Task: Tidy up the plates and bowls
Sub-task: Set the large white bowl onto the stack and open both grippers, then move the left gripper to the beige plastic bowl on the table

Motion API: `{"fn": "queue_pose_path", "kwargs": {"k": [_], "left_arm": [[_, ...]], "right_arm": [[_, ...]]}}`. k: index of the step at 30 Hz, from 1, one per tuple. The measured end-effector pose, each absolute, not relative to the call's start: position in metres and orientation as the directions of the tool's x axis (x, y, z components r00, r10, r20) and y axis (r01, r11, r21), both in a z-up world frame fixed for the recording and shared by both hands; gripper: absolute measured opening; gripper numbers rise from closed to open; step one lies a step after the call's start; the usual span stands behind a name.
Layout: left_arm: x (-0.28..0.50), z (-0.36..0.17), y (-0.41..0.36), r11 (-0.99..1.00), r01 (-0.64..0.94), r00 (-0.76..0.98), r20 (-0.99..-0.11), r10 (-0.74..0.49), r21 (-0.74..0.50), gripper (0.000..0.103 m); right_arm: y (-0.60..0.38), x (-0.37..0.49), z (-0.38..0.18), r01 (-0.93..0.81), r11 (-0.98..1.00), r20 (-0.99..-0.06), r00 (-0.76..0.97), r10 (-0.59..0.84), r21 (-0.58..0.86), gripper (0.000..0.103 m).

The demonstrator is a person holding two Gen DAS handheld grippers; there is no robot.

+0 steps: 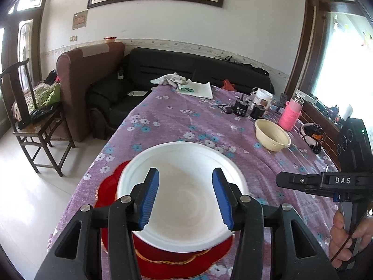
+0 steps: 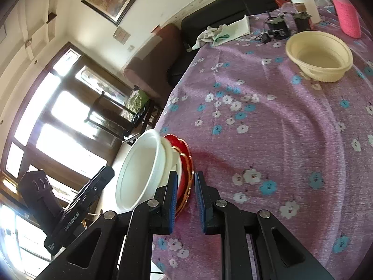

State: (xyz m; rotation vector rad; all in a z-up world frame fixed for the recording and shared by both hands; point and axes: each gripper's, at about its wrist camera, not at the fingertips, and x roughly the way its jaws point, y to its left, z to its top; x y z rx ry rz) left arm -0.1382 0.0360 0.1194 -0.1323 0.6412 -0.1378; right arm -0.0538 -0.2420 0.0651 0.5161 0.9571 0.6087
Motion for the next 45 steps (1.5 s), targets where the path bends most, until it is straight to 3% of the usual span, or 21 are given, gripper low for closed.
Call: {"fn": "queue_pose_path", "kwargs": {"k": [15,27,31,34,45], "left_arm": [[-0.127,0.121,-0.061,0.959,0.268,0.738,-0.62,-0.267,-0.093,0.051],[-0.082,0.107,-0.146,0.905,0.402,0.641,-0.662,-0.389,-0.142,0.051],[-0.056,0.106,-0.162,0.909,0.386,0.64,-0.665,-0.385,-0.156,0.053],[-0.027,0.1,-0.166,0.902,0.354,0.594,-0.686,-0.422,-0.248,0.054],[0.056,0.077,-0.196,0.908,0.209,0.537,-0.733,-0.417,-0.364,0.054]], "right_arm": [[-0.316,-0.043,0.056,-0.147,0.707,-0.553,0.521,0.65,0.692,0.017],[-0.399,-0.024,0.056,0.002,0.725,-0.559,0.638,0.529,0.689,0.021],[-0.432,-0.005,0.061,0.081,0.735,-0.567,0.694,0.443,0.673,0.024],[-0.453,0.017,0.055,0.135,0.748,-0.586,0.716,0.38,0.65,0.028],[-0.486,0.031,0.025,0.143,0.77,-0.572,0.755,0.32,0.621,0.028]]}}
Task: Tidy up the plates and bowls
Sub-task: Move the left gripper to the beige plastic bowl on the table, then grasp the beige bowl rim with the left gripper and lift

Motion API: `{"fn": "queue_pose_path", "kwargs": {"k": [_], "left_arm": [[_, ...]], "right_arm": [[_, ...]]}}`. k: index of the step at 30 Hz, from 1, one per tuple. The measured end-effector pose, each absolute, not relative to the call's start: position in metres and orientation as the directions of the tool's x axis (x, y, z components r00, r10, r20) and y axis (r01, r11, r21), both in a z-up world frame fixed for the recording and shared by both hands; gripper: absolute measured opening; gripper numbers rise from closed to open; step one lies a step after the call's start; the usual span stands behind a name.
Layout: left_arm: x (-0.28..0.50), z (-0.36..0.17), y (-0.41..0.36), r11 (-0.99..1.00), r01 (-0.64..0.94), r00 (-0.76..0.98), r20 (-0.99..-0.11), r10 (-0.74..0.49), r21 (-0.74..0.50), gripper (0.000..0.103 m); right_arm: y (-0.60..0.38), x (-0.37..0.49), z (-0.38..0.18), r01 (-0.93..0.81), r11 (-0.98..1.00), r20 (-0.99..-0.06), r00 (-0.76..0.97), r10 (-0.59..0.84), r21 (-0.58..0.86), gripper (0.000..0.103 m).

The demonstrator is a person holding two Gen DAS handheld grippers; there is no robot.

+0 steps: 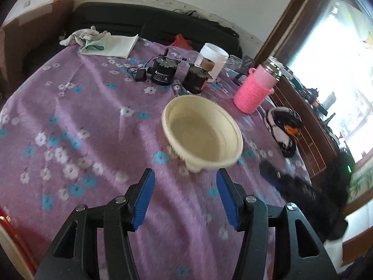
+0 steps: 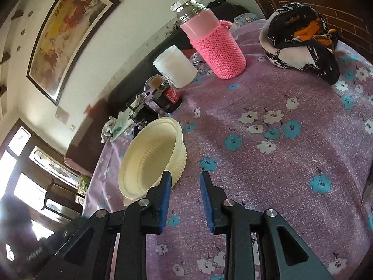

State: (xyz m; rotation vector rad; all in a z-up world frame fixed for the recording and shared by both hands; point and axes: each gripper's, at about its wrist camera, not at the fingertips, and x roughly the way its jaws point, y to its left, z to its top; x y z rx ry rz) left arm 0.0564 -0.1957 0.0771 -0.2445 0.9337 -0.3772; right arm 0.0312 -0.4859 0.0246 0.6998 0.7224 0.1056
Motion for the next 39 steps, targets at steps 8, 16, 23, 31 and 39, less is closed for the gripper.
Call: {"fn": "queue_pose_path", "kwargs": {"k": [8,16,23,31,39], "left_arm": [[0.116,0.061,-0.215,0.931,0.109,0.527,-0.774,-0.352,-0.349,0.054],[0.126,0.043,-0.228,0.918,0.123,0.461,-0.797,-0.39,-0.378,0.031],[0.061,0.04,-0.26,0.862,0.265,0.345,-0.792,-0.503,-0.432,0.031],[0.051,0.072,-0.249,0.896,0.274,0.482,-0.756,-0.443,-0.351,0.052],[0.138,0.057,-0.227,0.947,0.111,0.491,-0.812,-0.315,-0.3,0.062]], "right_arm": [[-0.495,0.025,0.022,0.158,0.728,-0.558,0.753,0.348,0.667,0.028],[-0.5,0.022,0.021,0.177,0.704,-0.555,0.753,0.353,0.688,0.028],[-0.506,0.02,0.019,0.212,0.702,-0.571,0.753,0.326,0.68,0.028],[-0.512,0.018,0.019,0.225,0.69,-0.568,0.758,0.32,0.689,0.034],[-0.508,0.019,0.02,0.212,0.686,-0.562,0.756,0.336,0.695,0.034]]}}
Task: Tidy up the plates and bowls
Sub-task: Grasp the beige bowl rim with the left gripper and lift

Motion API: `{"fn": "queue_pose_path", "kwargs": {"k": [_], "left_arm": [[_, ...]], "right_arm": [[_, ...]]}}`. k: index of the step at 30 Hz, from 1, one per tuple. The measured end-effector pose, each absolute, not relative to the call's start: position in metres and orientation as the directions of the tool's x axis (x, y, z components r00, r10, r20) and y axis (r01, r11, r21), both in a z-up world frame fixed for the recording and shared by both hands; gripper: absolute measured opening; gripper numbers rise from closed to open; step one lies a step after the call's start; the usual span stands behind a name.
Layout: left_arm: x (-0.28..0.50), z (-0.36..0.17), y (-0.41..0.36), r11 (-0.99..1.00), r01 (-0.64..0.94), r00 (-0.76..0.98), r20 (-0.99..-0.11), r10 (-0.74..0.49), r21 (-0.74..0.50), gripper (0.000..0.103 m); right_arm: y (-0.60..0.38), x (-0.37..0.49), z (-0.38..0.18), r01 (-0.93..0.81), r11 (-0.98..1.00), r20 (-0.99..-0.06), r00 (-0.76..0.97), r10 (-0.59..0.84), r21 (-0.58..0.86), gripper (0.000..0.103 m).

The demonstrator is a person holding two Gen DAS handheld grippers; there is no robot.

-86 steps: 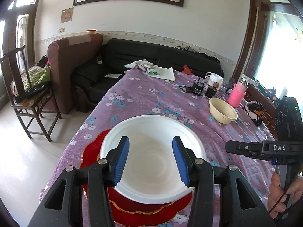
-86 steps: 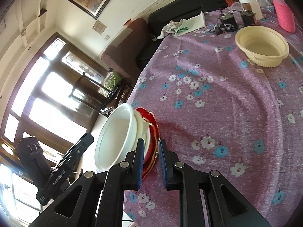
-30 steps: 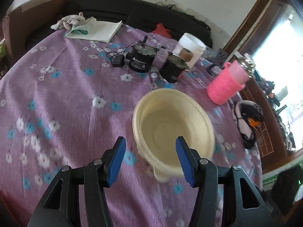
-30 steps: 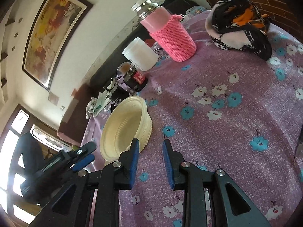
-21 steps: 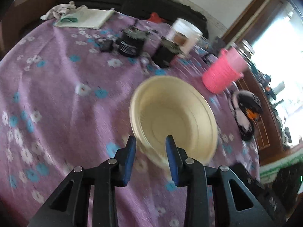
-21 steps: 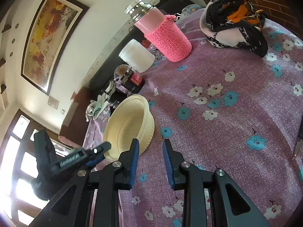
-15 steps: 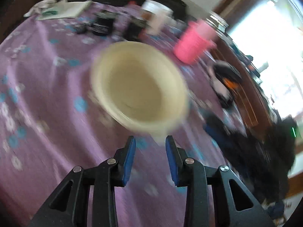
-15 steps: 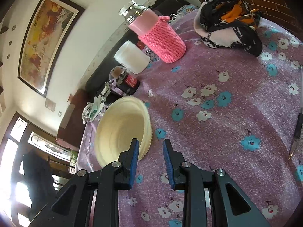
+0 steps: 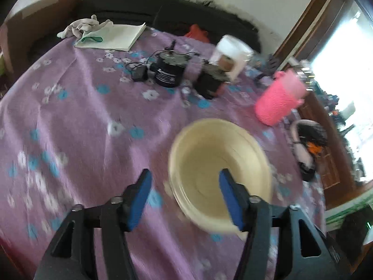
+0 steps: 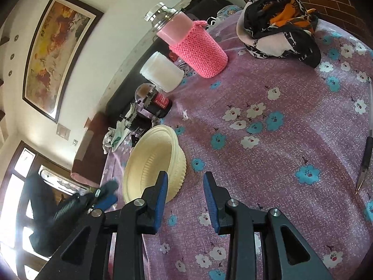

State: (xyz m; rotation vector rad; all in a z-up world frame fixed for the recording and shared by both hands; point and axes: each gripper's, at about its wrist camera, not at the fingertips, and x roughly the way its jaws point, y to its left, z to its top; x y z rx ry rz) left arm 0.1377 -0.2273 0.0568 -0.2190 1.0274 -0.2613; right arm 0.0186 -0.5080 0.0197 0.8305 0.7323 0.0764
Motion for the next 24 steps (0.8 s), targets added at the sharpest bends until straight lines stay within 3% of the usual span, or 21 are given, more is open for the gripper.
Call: {"fn": "queue_pose_path", "kwargs": {"k": [3,4,5,7,16,21,24], "left_arm": [[0.165,0.045,-0.225,0.943,0.081,0.458,-0.828,-0.324,-0.324,0.062],[0.169,0.04,-0.229,0.938,0.087,0.442,-0.831,-0.339,-0.336,0.057],[0.171,0.038,-0.231,0.938,0.098,0.433,-0.835,-0.34,-0.332,0.038],[0.166,0.033,-0.237,0.942,0.11,0.414,-0.847,-0.333,-0.317,0.013],[0.103,0.044,-0.242,0.909,0.163,0.409,-0.812,-0.416,-0.383,0.015],[0.078,0.047,-0.248,0.905,0.226,0.397,-0.815,-0.423,-0.36,0.026],[0.08,0.05,-0.242,0.919,0.212,0.437,-0.808,-0.394,-0.333,0.047]], "right_arm": [[-0.508,0.019,0.019,0.212,0.685,-0.562,0.754,0.339,0.697,0.034],[-0.508,0.02,0.019,0.212,0.686,-0.563,0.754,0.338,0.696,0.034],[-0.508,0.02,0.019,0.214,0.69,-0.566,0.754,0.334,0.692,0.034],[-0.509,0.021,0.018,0.219,0.688,-0.57,0.75,0.334,0.692,0.034],[-0.507,0.02,0.02,0.211,0.69,-0.566,0.751,0.339,0.692,0.035],[-0.508,0.02,0.019,0.214,0.69,-0.568,0.75,0.338,0.692,0.035],[-0.509,0.019,0.02,0.219,0.688,-0.567,0.755,0.33,0.692,0.035]]}}
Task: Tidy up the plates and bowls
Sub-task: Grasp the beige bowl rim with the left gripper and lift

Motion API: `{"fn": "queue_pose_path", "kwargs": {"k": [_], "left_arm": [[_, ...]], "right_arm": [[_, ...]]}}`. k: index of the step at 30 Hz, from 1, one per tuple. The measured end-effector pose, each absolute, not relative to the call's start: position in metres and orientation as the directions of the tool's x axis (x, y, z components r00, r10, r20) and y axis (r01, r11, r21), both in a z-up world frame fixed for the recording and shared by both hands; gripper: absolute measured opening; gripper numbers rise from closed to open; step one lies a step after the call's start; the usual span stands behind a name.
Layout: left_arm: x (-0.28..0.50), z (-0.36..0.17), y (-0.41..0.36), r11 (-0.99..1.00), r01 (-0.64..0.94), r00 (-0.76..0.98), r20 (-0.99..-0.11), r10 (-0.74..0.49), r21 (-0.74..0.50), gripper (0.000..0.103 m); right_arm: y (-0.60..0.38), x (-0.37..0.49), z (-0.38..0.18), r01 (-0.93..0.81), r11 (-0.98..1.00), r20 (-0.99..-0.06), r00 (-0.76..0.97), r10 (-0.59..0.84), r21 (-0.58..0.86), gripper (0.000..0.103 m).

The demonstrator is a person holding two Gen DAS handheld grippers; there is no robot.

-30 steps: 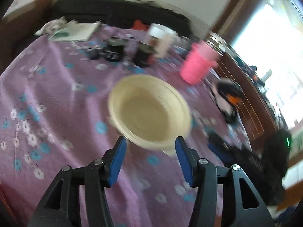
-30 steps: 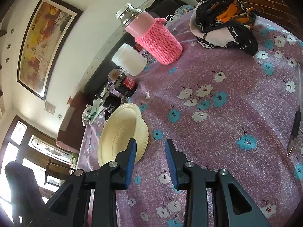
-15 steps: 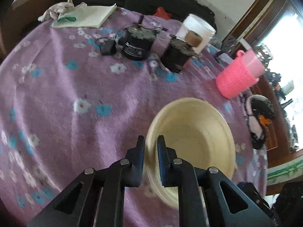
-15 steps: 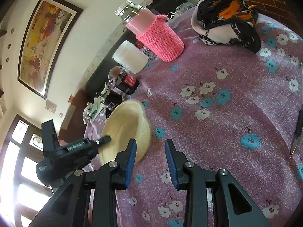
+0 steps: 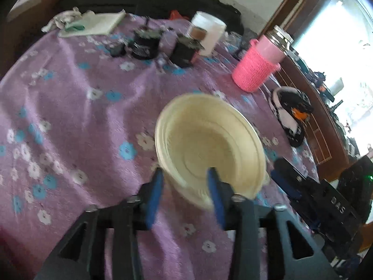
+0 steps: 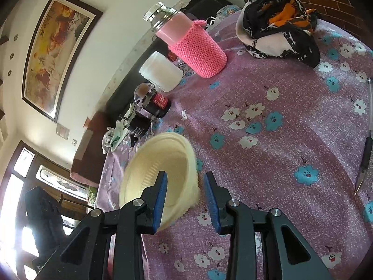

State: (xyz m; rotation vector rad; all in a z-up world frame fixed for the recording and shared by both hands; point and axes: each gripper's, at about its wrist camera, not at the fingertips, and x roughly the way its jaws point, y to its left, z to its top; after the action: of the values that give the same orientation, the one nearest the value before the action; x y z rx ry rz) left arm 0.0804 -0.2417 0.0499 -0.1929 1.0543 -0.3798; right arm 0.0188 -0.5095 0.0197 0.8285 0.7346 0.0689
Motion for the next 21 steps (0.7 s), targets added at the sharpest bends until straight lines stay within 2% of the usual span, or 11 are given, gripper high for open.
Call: {"fn": "queue_pose_path", "kwargs": {"k": [2,12,13,15,16,17,19,20,21], "left_arm": [[0.088,0.049,-0.237,0.921,0.202,0.453,-0.803,-0.388,-0.332,0.054],[0.132,0.029,-0.239,0.909,0.177,0.438,-0.796,-0.417,-0.379,0.054],[0.134,0.028,-0.239,0.906,0.176,0.441,-0.791,-0.423,-0.386,0.052],[0.136,0.025,-0.24,0.9,0.179,0.434,-0.789,-0.435,-0.398,0.039],[0.135,0.024,-0.24,0.898,0.183,0.429,-0.789,-0.439,-0.4,0.028],[0.134,0.023,-0.241,0.898,0.188,0.425,-0.791,-0.44,-0.398,0.024],[0.129,0.024,-0.242,0.899,0.194,0.426,-0.792,-0.437,-0.392,0.023],[0.126,0.025,-0.242,0.903,0.196,0.434,-0.792,-0.429,-0.382,0.023],[0.123,0.028,-0.243,0.909,0.2,0.444,-0.793,-0.416,-0.365,0.023]], "right_arm": [[-0.51,0.019,0.019,0.222,0.689,-0.571,0.753,0.328,0.69,0.035],[-0.507,0.023,0.014,0.239,0.697,-0.604,0.722,0.337,0.676,0.035],[-0.506,0.023,0.012,0.24,0.695,-0.607,0.717,0.344,0.678,0.035],[-0.504,0.026,0.009,0.241,0.693,-0.614,0.703,0.358,0.68,0.035],[-0.503,0.027,0.008,0.238,0.691,-0.615,0.697,0.367,0.682,0.035],[-0.501,0.027,0.007,0.232,0.689,-0.614,0.693,0.379,0.687,0.036],[-0.496,0.029,0.007,0.216,0.695,-0.614,0.683,0.394,0.686,0.035],[-0.493,0.029,0.007,0.208,0.704,-0.617,0.681,0.394,0.679,0.029],[-0.491,0.029,0.008,0.211,0.718,-0.627,0.68,0.38,0.664,0.028]]}}
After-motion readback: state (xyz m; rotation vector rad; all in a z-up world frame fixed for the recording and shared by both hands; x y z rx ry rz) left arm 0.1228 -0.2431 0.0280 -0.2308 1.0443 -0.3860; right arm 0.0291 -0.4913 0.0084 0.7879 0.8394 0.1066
